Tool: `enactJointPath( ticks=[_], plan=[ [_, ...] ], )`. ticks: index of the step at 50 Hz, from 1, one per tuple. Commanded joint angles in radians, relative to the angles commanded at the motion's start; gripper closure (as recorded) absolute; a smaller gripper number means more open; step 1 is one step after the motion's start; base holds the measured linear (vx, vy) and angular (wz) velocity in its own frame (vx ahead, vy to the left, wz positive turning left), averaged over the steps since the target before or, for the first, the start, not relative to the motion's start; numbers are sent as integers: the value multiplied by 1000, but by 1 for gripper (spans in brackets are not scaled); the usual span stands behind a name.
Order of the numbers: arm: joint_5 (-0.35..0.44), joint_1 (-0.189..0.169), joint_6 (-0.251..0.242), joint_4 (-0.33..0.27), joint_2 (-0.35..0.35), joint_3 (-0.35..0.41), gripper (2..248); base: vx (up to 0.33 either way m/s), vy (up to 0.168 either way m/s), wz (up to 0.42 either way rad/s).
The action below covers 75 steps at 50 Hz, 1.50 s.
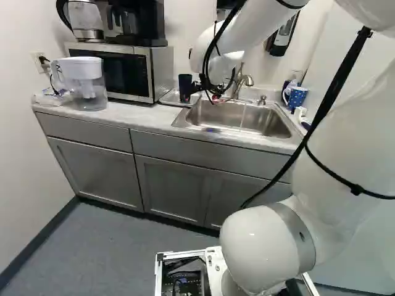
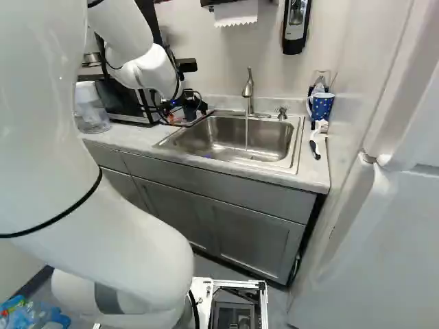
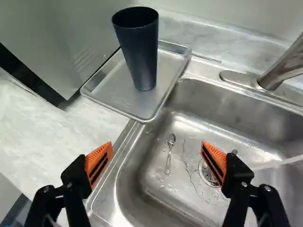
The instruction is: Rinse the cup and place it in the tray
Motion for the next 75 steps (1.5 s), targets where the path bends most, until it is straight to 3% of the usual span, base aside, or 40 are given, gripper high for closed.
enactJointPath(
  ticks=[12,43,53,75],
  plan=[
    [0,29,0,0,-28,-28,3,0,0,0],
    [5,25,0,0,-79,-79,3,0,0,0],
    [42,22,0,0,-116,-114,3,0,0,0],
    [159,22,0,0,-153,-108,3,0,0,0]
  ],
)
